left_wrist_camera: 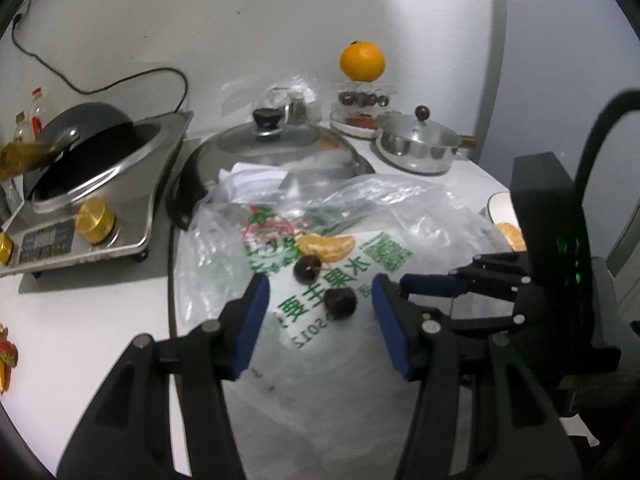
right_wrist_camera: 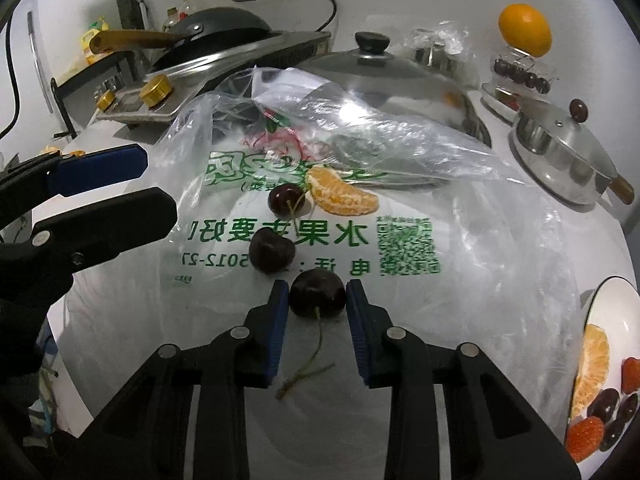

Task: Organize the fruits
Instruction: 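Close left gripper on a dark cherry while right gripper closes on another cherry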

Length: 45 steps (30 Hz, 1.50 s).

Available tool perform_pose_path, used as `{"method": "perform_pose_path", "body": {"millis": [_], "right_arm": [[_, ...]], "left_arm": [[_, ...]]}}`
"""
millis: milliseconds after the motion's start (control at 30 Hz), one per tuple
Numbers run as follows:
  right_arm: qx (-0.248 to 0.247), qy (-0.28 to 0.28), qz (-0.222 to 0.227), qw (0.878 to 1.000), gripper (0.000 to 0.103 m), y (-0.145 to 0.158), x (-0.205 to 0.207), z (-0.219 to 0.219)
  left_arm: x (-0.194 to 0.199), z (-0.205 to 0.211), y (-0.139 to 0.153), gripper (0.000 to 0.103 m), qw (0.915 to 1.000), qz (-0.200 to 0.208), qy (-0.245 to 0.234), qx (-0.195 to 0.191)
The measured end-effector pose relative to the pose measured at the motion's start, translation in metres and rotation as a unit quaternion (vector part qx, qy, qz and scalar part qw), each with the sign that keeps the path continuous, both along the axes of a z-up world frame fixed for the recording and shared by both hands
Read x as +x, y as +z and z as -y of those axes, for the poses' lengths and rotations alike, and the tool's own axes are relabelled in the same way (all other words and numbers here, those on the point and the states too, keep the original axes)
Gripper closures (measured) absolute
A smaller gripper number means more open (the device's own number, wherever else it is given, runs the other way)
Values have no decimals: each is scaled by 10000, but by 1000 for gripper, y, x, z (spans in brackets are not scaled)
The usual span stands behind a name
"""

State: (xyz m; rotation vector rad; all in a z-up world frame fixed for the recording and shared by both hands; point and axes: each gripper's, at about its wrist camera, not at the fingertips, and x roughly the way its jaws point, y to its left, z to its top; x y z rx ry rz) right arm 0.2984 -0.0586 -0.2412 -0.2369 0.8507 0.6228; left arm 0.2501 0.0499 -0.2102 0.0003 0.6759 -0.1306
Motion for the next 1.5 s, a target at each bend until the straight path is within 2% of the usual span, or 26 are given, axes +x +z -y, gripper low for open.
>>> {"method": "perform_pose_path", "body": {"millis": [500,933,1000,1133,1200,1500], "right_arm": [[103,-333,212,9992,72,12,14,46],[161,-364,230,9989,72,9,22,50],[162,-364,239,9989,72,9,22,50],[159,-364,248,9989,72,9,22,49],[152,-367,252,9989,72,10,23,49],[147,-359,339,9987,72,16,17,50]], "left_arm": [[39,27,-31,48,9986,-515,-32,92],[54,29,-54,49,9961,-862,-5,189],[56,30,-56,56,9958,-902,-50,177],[57,30,-59,63,9950,-978,-63,186],[57,30,-60,73,9948,-995,-80,190],[48,32,-51,74,9956,-912,-222,72]]}}
